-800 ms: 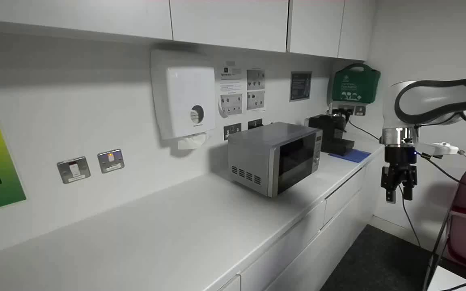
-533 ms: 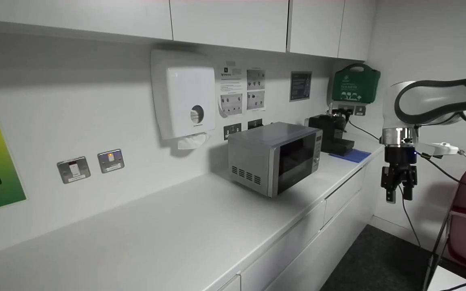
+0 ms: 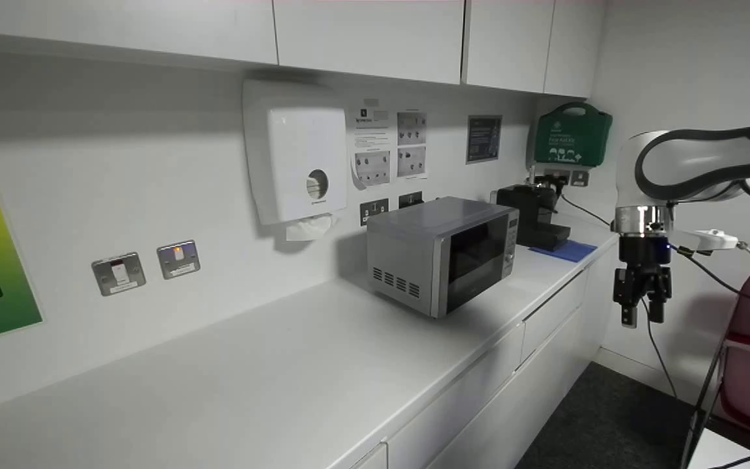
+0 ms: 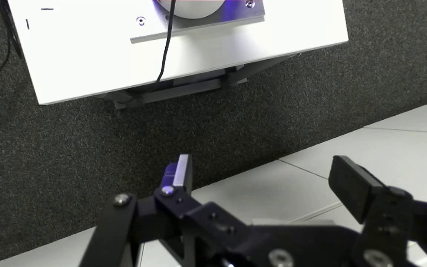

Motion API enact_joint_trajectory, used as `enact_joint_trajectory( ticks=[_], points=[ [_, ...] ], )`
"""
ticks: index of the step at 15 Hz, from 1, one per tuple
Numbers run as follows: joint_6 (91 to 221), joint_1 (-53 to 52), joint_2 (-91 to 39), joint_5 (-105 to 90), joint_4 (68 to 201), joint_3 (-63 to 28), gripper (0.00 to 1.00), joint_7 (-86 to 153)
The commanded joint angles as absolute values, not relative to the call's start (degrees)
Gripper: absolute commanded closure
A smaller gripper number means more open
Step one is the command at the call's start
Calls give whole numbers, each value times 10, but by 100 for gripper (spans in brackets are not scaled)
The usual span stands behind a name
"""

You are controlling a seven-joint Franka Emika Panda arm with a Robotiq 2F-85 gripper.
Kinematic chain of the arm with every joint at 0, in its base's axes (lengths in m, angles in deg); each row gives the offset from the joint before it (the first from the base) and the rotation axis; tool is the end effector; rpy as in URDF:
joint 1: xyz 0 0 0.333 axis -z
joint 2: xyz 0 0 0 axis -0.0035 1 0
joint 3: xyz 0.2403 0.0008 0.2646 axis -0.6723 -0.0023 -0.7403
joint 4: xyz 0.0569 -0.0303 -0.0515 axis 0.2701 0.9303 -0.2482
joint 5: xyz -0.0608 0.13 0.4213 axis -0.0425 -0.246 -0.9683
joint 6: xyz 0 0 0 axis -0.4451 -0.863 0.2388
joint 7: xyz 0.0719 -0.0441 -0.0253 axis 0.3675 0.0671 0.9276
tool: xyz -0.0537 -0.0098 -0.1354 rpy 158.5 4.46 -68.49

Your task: Press a button on the right side of the microwave

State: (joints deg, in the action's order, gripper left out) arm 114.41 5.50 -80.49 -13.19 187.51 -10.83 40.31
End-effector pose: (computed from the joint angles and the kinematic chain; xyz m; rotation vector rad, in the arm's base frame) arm 0.3233 -0.0873 0.4456 -2.9138 0.2896 0.3536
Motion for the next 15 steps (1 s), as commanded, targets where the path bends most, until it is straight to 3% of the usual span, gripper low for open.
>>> enact_joint_trajectory(
  ticks=[1,15],
  points=[
    [1143,66,-803,-136,1874,-117,0,409],
    [1166,72,-801,-128,1874,-110,0,417]
  ],
)
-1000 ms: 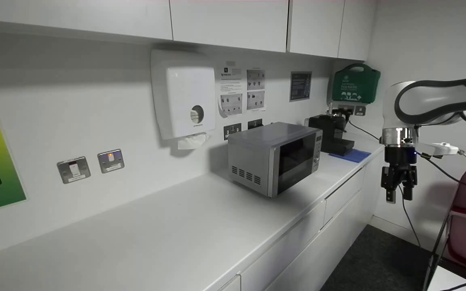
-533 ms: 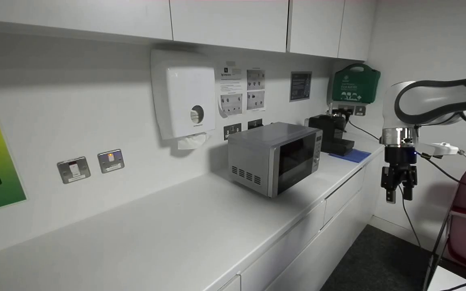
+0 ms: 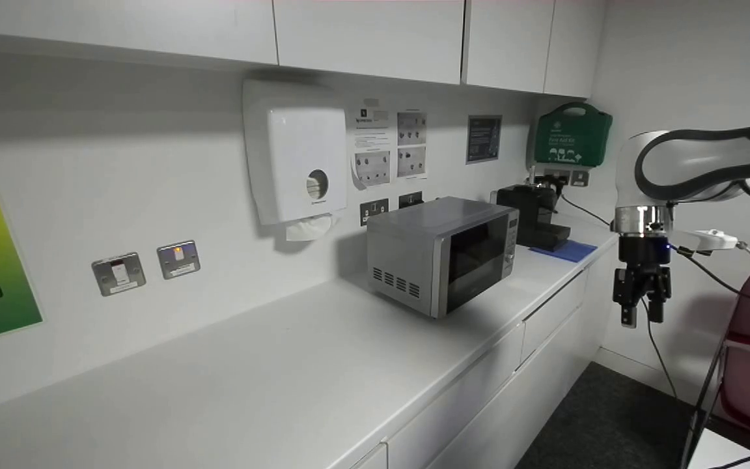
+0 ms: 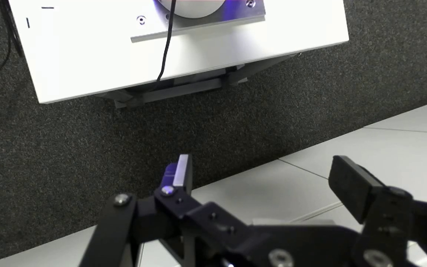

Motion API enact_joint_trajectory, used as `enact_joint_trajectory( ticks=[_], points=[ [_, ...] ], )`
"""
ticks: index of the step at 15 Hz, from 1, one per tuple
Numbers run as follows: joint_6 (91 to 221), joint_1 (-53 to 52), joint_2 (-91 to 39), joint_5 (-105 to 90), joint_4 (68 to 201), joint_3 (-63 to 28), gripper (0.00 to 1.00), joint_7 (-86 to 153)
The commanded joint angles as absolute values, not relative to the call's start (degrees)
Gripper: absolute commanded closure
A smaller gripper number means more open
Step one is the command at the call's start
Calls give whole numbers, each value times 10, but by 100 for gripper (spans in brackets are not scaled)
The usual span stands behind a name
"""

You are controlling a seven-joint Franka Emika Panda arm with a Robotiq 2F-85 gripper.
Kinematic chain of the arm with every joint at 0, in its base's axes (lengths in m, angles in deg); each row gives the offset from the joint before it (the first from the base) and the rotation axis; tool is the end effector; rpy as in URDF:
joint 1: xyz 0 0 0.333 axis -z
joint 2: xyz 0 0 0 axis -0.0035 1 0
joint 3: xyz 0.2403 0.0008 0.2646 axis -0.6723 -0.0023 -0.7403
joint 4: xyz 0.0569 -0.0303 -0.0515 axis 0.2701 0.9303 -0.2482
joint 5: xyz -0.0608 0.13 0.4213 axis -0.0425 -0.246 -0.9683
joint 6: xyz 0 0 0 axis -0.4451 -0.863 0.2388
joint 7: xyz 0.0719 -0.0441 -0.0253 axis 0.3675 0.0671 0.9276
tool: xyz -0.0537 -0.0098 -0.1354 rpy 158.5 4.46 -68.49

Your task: Press a button on the right side of the microwave

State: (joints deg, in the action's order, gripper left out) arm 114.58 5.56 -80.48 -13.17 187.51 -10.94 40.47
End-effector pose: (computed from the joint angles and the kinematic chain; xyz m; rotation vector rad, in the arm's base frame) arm 0.3239 -0.0872 0.4457 -2.9163 0.2855 0.3494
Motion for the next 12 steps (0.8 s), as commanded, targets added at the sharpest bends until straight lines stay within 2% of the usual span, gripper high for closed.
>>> enact_joint_trajectory(
  ticks=[1,7,12],
  points=[
    [1179,77,-801,-124,1873,-108,0,417],
    [1315,108,-785,-153,1865,-74,0,404],
    [1353,109,-741,-277,1838,-31,0,391]
  ],
)
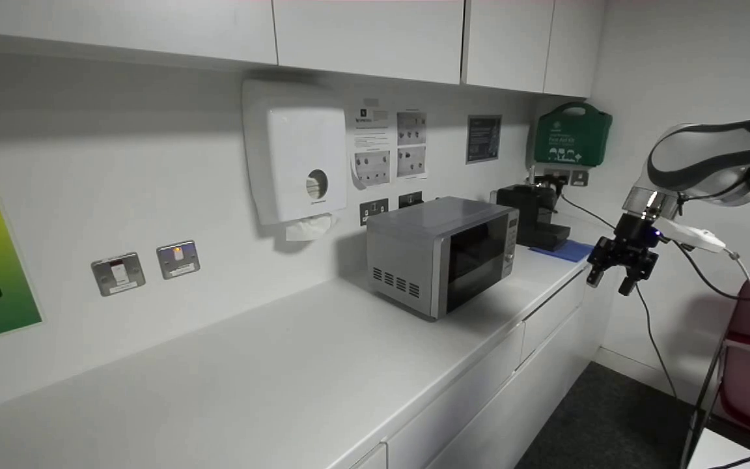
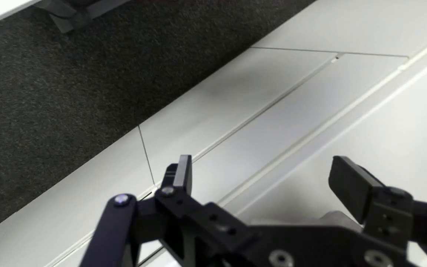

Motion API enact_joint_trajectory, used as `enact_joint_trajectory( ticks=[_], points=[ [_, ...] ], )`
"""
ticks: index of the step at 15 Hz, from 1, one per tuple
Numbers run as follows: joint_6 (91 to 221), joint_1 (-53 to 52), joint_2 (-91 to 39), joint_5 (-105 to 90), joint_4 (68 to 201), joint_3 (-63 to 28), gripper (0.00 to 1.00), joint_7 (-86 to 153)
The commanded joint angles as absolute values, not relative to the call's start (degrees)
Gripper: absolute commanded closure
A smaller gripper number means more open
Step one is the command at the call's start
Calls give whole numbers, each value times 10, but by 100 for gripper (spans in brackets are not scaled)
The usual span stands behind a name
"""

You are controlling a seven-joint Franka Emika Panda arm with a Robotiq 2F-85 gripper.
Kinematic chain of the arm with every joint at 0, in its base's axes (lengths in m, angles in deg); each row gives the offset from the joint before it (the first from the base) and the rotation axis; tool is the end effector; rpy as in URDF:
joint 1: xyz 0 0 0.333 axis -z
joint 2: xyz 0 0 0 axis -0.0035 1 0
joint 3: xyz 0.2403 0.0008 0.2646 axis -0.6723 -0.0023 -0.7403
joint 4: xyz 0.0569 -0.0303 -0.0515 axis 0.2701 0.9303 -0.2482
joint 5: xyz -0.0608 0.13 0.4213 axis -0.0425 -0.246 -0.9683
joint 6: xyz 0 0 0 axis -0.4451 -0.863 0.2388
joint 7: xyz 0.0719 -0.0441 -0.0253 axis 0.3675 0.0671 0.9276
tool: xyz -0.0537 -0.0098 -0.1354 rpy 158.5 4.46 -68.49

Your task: Press a button on the right side of the microwave

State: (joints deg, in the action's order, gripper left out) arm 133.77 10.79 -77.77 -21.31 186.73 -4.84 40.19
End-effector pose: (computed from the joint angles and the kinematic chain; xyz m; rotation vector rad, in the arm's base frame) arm 0.3610 -0.1667 0.4574 -2.7372 0.6449 -0.1415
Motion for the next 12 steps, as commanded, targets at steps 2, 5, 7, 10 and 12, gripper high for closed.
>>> enact_joint_trajectory(
  ticks=[2,5,7,10,12],
  points=[
    [1352,110,-721,-329,1820,-18,0,388],
    [1345,122,-726,-340,1829,-26,0,401],
    [1345,123,-710,-356,1815,-19,0,401],
    [1345,123,-702,-358,1810,-18,0,400],
    [1345,123,-702,-359,1810,-18,0,399]
  ],
)
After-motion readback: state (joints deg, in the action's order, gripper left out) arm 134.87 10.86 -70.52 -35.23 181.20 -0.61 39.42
